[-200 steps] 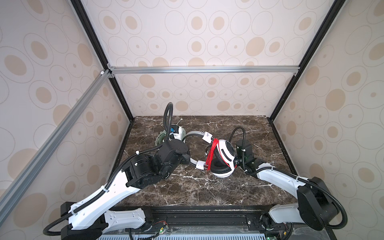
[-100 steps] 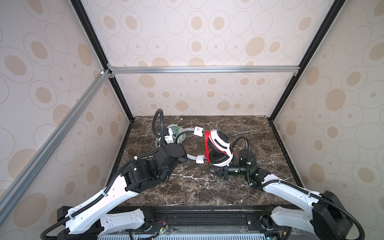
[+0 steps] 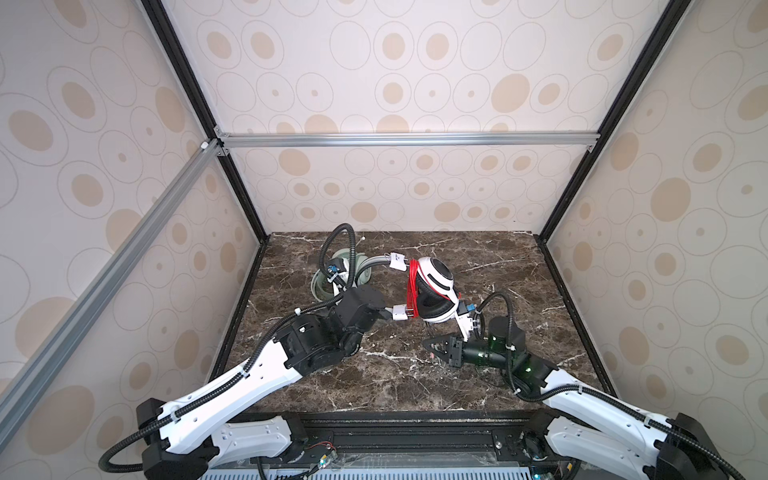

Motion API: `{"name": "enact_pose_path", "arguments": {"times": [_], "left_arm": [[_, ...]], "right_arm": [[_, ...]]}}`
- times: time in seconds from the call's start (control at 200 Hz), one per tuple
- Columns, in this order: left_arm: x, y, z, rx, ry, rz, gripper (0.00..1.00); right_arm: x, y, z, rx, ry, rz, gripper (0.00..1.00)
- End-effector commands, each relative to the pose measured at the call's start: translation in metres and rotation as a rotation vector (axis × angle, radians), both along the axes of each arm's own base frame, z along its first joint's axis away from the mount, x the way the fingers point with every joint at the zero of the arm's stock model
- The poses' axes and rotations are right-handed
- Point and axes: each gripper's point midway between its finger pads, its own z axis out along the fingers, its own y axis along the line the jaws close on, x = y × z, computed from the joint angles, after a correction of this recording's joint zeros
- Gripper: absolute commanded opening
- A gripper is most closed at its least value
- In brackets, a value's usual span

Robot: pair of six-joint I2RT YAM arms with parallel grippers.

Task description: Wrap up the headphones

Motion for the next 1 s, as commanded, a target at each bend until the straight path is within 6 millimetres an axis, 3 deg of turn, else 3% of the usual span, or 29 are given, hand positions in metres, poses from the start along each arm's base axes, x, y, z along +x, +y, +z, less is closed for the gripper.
{"name": "enact_pose_path", "arguments": {"times": [0.0, 0.26, 0.505, 0.84, 0.995], "left_arm": [[0.021, 0.0, 0.028, -0.189, -0.104, 0.105, 0.0], [0.056, -0.016, -0.014, -0.161, -0.02, 0.119, 0.0], [0.089, -0.033, -0.06, -0.143, 0.071, 0.11, 0.0], [0.113, -0.048, -0.119, -0.105, 0.18, 0.113, 0.0], [0.121, -0.053, -0.158, -0.09, 0.274, 0.104, 0.0]], "right_arm": [[-0.002, -0.004, -0.009, -0.014, 0.07, -0.035, 0.01], [0.001, -0.019, -0.014, -0.074, 0.057, -0.106, 0.01], [0.022, -0.037, -0.022, -0.183, 0.002, -0.244, 0.0], [0.046, -0.021, -0.034, -0.334, 0.034, -0.214, 0.0], [0.062, -0.019, -0.047, -0.399, 0.065, -0.254, 0.0]]}}
